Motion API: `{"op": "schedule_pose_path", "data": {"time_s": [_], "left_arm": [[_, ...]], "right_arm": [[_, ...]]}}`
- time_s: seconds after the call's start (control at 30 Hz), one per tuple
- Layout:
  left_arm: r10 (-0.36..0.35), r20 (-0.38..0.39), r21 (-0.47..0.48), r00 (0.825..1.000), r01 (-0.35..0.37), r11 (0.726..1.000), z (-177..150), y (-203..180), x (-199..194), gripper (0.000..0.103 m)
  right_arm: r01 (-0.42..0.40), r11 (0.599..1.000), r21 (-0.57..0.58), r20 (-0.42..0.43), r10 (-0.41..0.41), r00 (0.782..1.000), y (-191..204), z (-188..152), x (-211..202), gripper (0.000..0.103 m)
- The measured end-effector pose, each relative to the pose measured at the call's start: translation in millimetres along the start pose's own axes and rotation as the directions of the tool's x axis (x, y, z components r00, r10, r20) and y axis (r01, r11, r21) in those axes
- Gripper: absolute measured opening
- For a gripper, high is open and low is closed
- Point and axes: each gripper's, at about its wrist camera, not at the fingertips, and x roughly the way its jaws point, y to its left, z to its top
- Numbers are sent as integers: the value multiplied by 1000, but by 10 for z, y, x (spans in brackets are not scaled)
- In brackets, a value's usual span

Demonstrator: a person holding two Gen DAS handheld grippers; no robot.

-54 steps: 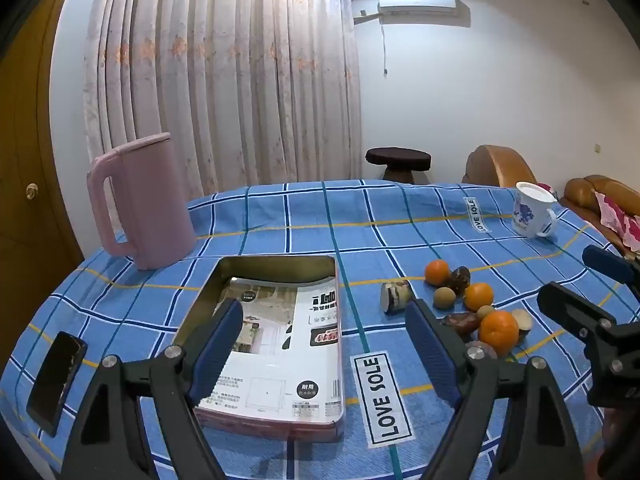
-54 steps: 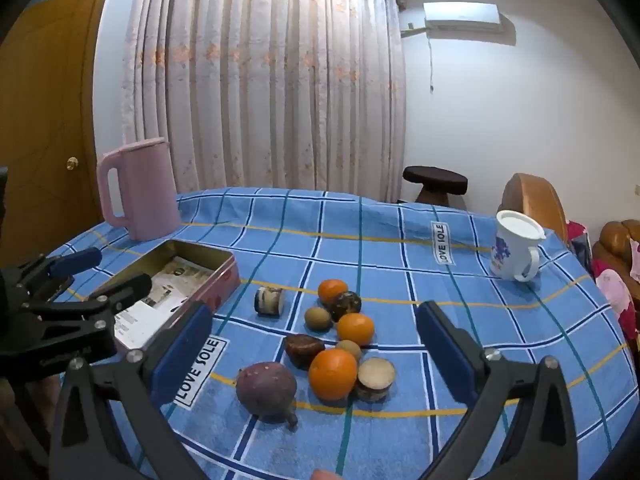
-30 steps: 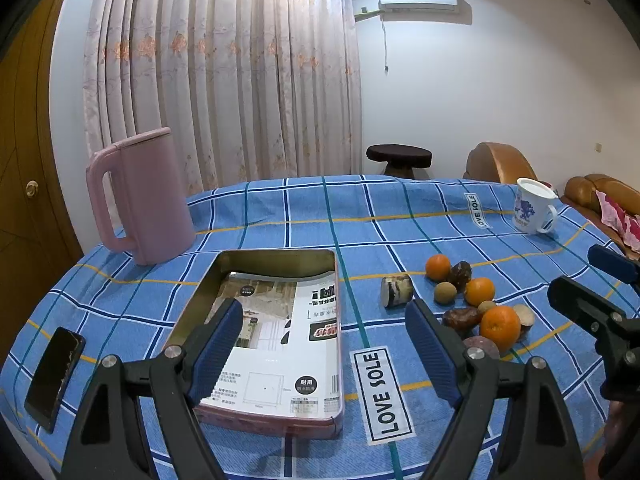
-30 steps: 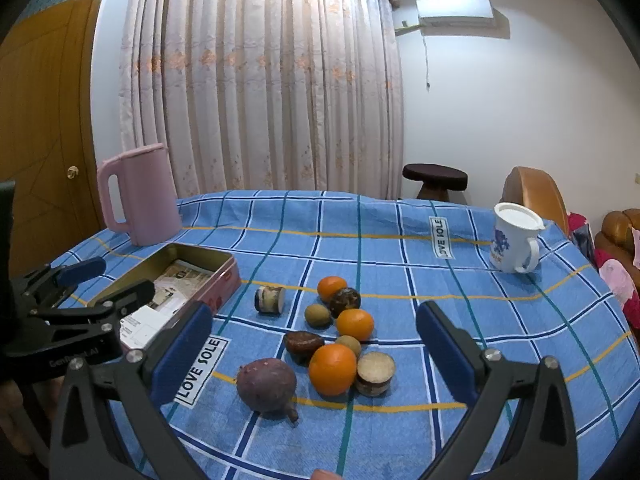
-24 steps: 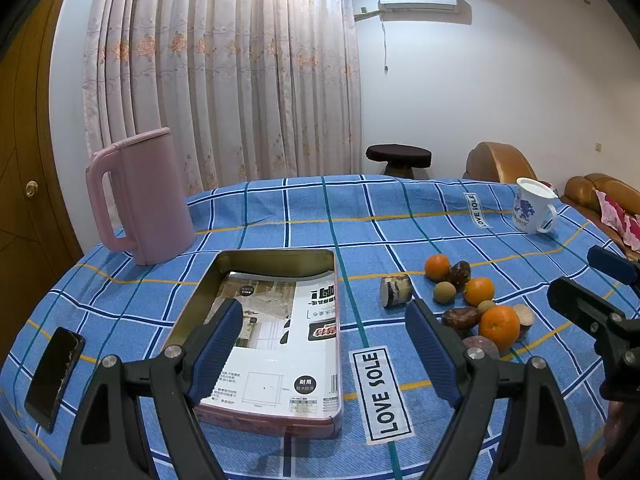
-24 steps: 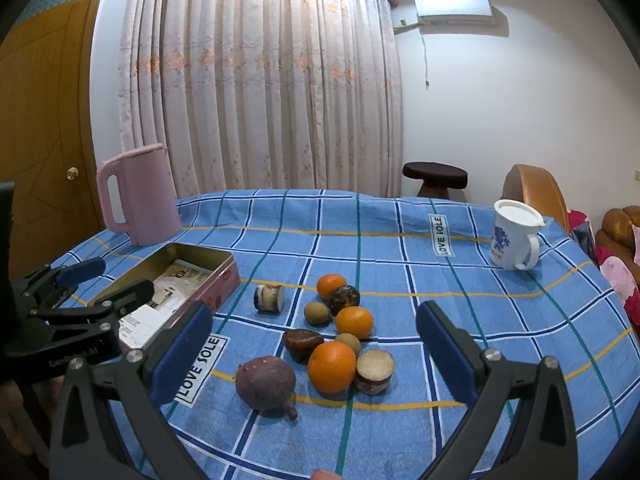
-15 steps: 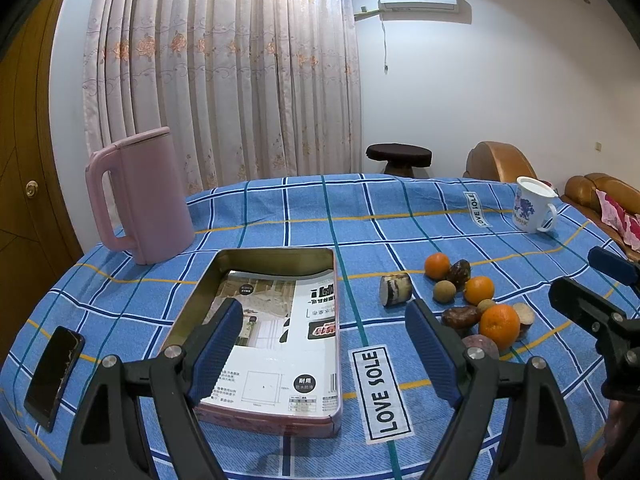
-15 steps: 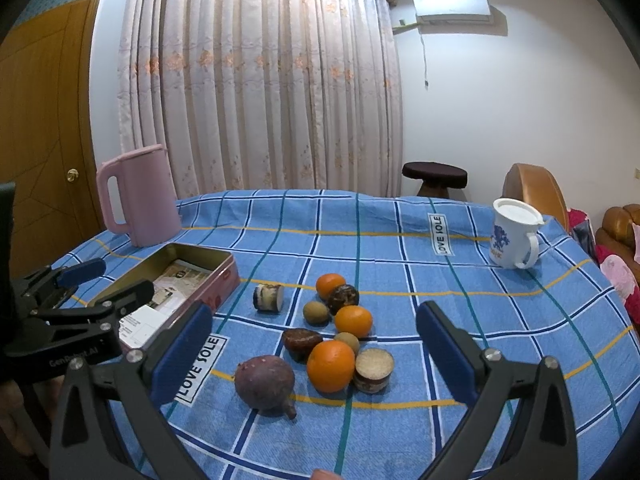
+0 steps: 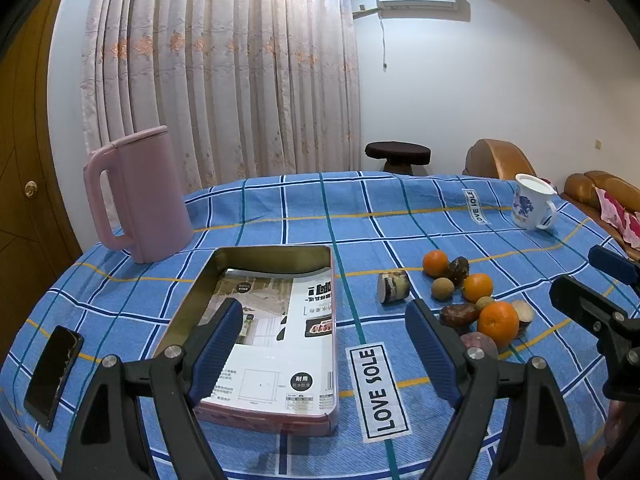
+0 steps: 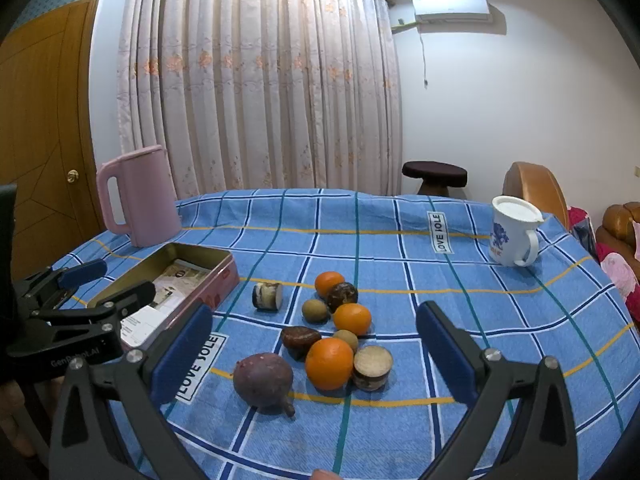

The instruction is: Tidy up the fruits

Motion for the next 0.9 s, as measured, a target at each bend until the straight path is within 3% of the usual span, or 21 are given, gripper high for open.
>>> {"op": "schedule_pose_path", "data": {"time_s": [0.9], "left_arm": [[-3, -31, 18, 1000, 4, 1000, -39, -94, 87, 84]], "right_arm": [[1, 1000, 16, -11, -1, 1000, -40, -86, 27, 103]]}}
